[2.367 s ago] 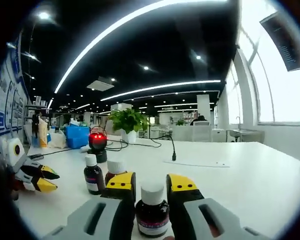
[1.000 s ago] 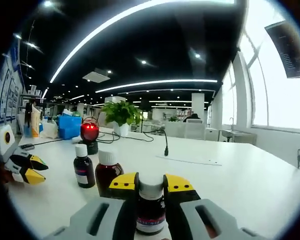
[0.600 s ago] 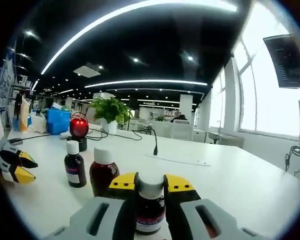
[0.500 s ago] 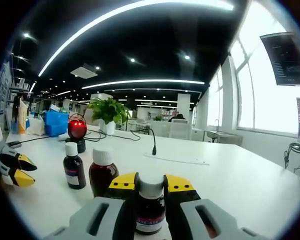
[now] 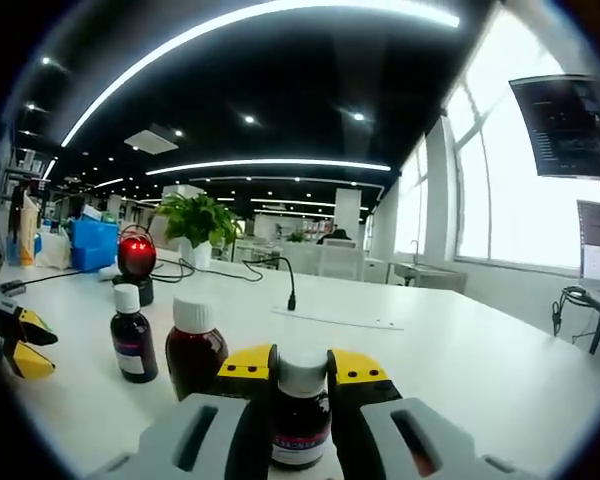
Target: Rotate the medicine bottle to make it face forward pick up the medicine bottle inspect the drug traceability code place the medicine on the table
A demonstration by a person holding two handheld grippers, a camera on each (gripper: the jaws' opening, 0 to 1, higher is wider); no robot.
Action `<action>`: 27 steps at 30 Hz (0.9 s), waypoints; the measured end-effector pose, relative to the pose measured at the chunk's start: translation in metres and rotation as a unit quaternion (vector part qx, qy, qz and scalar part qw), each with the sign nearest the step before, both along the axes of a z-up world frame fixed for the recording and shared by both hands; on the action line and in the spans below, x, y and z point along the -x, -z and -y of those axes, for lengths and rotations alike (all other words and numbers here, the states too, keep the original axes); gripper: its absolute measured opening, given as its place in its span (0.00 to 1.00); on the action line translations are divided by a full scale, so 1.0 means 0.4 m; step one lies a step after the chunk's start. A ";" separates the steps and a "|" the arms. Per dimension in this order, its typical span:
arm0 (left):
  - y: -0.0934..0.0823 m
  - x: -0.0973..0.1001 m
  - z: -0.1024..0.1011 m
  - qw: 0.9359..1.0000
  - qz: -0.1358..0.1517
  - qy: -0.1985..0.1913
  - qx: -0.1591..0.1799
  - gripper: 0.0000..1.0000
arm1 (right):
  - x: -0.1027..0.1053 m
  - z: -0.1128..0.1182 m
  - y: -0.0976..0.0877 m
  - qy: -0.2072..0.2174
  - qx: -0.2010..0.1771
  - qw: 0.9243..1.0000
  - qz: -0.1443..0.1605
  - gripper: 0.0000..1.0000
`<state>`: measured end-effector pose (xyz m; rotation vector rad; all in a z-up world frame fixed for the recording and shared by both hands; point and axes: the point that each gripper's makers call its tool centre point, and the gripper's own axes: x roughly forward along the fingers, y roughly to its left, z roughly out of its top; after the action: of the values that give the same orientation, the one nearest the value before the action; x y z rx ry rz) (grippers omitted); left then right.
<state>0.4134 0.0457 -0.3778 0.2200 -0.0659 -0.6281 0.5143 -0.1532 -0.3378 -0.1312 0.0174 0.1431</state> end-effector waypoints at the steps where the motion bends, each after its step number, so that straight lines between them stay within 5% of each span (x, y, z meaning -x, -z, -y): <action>1: 0.000 0.000 0.000 1.000 0.000 0.000 0.000 0.12 | 0.000 -0.001 0.000 -0.001 0.001 1.000 0.000 0.16; 27: -0.001 0.000 -0.001 1.000 0.000 0.000 0.001 0.12 | 0.029 0.016 -0.043 -0.035 -0.019 0.999 0.024 0.17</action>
<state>0.4132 0.0459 -0.3775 0.2189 -0.0659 -0.6274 0.5025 -0.1596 -0.3207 -0.0977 -0.0388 0.2103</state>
